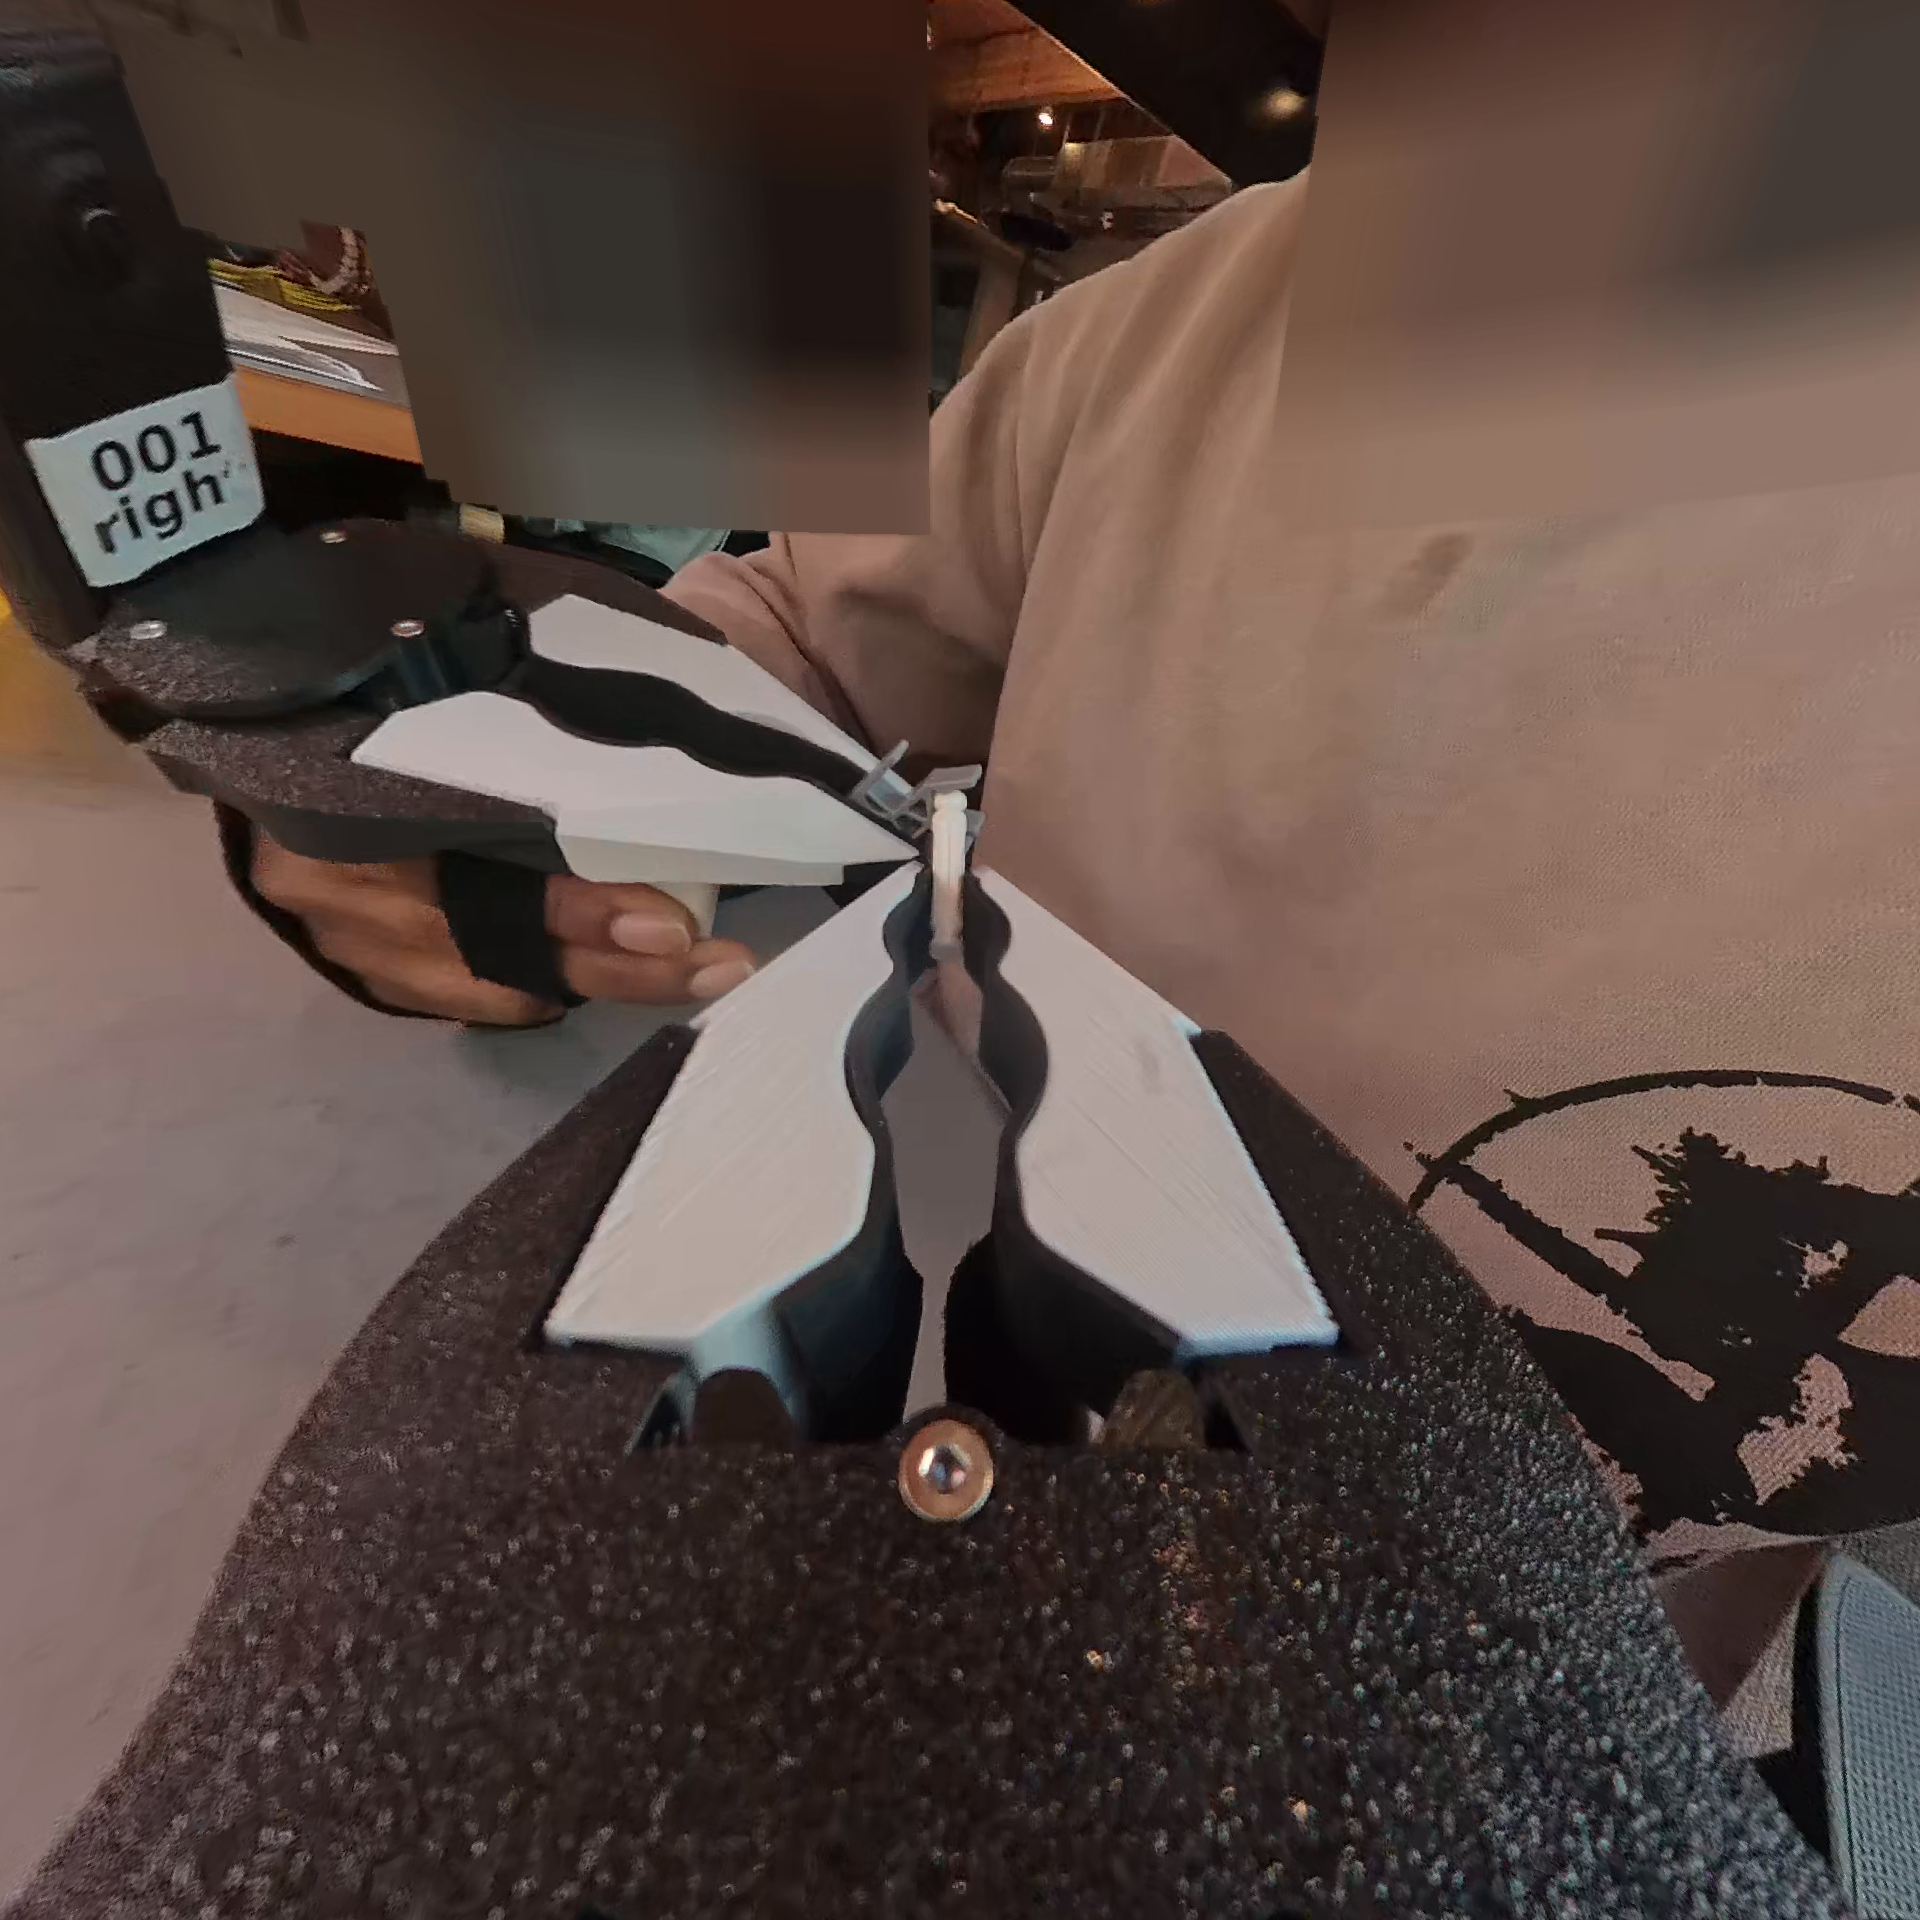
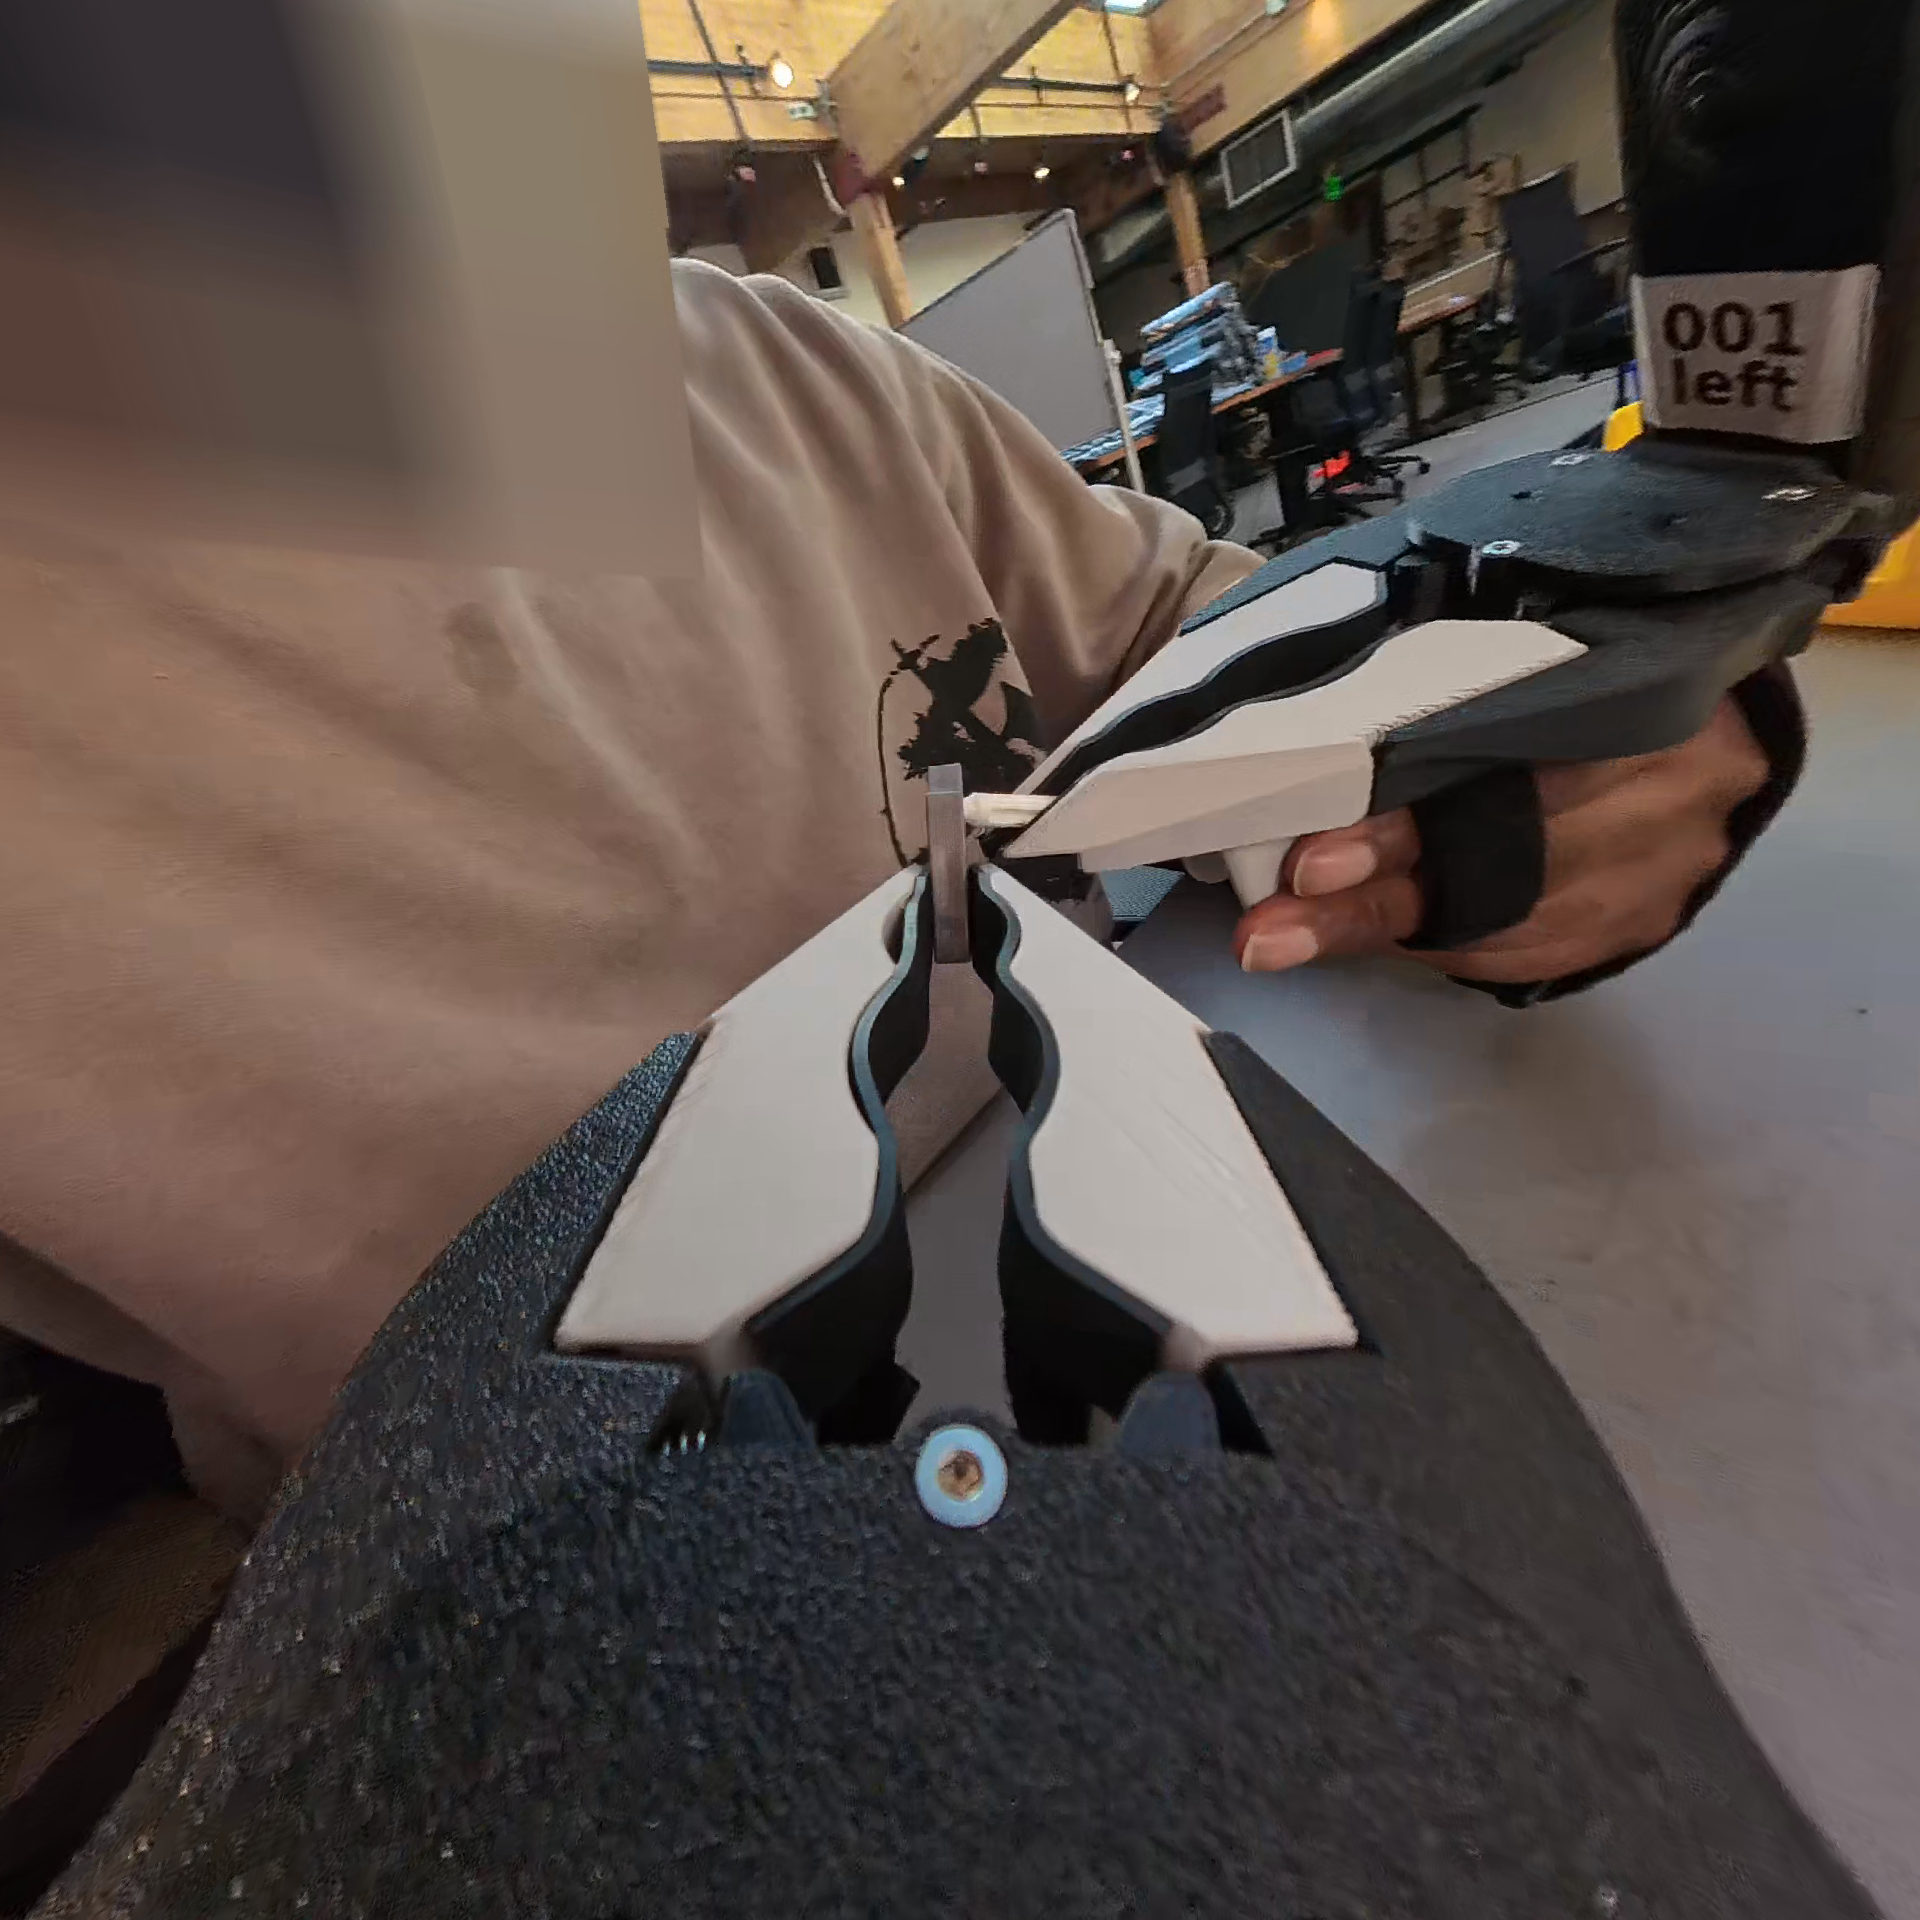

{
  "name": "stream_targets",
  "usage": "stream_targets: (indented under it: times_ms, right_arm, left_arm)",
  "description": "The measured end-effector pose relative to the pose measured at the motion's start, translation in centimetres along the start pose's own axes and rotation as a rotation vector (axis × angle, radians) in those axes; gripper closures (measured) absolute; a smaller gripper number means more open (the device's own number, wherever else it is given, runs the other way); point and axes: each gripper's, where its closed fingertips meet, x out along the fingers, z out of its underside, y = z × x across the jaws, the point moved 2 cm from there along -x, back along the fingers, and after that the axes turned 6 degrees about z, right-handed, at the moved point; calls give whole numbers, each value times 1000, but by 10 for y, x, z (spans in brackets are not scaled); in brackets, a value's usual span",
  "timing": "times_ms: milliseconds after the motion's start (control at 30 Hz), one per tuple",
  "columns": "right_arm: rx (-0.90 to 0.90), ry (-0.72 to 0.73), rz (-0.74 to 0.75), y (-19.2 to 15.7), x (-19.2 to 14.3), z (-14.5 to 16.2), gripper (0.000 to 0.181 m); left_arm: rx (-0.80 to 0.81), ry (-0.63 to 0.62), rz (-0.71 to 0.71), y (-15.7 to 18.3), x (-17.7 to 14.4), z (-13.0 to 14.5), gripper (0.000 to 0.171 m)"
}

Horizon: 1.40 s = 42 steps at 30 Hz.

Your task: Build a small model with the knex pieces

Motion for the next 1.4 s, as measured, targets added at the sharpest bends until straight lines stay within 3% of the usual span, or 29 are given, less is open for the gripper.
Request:
stream_targets:
  times_ms: [300, 633, 733, 800, 867, 933, 1000, 1067, 1133, 1167, 1233, 1333, 1400]
  right_arm:
    - [112, -38, -348, -42, 28, 7, 178]
    - [159, 32, -551, -78, 47, -2, 178]
    - [128, 63, -545, -81, 44, -9, 178]
    - [85, 89, -464, -72, 31, -17, 178]
    - [31, 102, -283, -51, 16, -21, 178]
    - [-20, 111, 14, -12, -4, -22, 178]
    - [-65, 88, 359, 34, -31, -20, 178]
    - [-88, 65, 594, 62, -55, -20, 178]
    - [-96, 76, 693, 74, -67, -23, 178]
    - [-97, 82, 704, 77, -68, -23, 178]
    - [-103, 80, 718, 82, -65, -22, 178]
    - [-122, 57, 737, 86, -60, -19, 178]
    - [-163, 56, 769, 87, -60, -21, 178]
  left_arm:
    - [-52, -18, 287, 37, 39, 4, 167]
    - [28, -39, 392, 65, 65, -12, 167]
    - [79, -55, 332, 62, 63, -21, 166]
    - [105, -34, 225, 52, 49, -32, 166]
    - [152, -12, -12, 26, 22, -48, 167]
    - [238, -16, -458, -18, -32, -66, 167]
    - [290, -63, -989, -51, -119, -78, 166]
    - [306, -180, -1497, -54, -216, -77, 166]
    - [219, -324, -1837, -42, -289, -60, 166]
    - [155, -370, -1924, -38, -312, -49, 164]
    - [59, -387, -1935, -40, -325, -31, 136]
    - [45, -324, -1830, -50, -311, -25, 130]
    - [87, -240, -1689, -57, -286, -30, 129]
